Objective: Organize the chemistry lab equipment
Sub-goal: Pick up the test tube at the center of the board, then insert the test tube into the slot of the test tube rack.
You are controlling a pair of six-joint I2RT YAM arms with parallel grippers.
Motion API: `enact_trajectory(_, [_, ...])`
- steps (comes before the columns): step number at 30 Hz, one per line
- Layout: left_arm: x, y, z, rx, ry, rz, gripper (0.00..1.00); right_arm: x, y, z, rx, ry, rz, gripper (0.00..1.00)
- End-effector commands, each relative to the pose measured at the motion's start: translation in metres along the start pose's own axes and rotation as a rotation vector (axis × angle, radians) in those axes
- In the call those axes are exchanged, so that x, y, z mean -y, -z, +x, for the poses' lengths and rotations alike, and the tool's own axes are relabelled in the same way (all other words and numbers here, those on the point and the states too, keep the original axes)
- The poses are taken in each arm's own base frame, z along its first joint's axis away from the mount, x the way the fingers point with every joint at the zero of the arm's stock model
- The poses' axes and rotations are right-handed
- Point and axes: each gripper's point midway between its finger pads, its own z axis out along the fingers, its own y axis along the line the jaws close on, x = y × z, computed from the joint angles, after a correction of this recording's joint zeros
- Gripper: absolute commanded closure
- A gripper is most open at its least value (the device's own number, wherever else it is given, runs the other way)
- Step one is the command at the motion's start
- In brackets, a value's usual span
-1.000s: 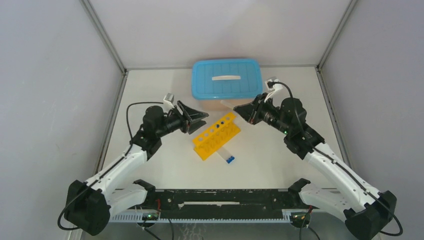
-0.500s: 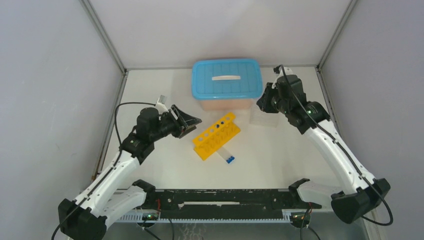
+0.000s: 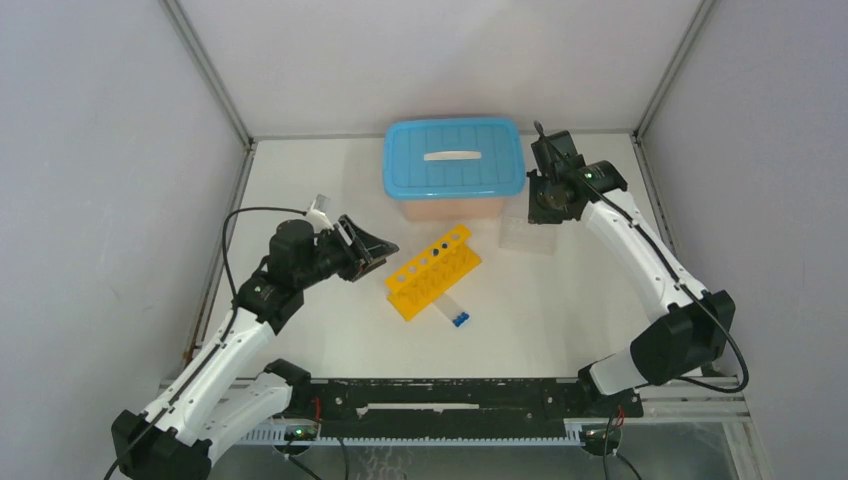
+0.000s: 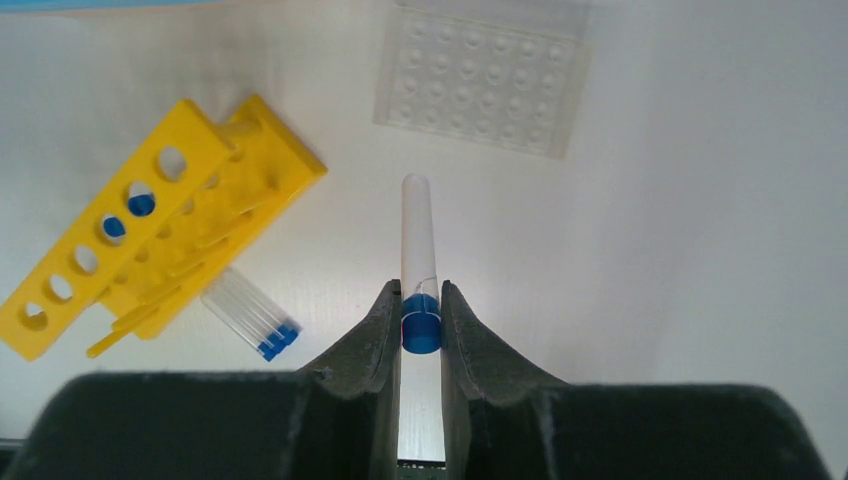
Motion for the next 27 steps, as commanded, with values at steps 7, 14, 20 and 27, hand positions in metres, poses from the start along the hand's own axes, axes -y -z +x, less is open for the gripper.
enact_trajectory(7, [0.015, 0.009, -0.014, 0.048, -0.086, 0.017, 0.40, 0.015, -0.017, -0.023, -0.070, 0.040, 0.100, 0.89])
enact_trajectory(14, [0.015, 0.010, -0.015, 0.048, -0.097, 0.008, 0.40, 0.027, -0.036, -0.026, -0.140, 0.022, 0.116, 0.90])
enact_trajectory(20, [0.014, 0.008, -0.016, 0.049, -0.096, 0.001, 0.40, 0.034, -0.056, -0.016, -0.203, 0.012, 0.112, 0.90])
enact_trajectory(27, [0.012, 0.005, -0.016, 0.044, -0.089, -0.008, 0.40, 0.037, -0.079, -0.008, -0.248, 0.009, 0.106, 0.90])
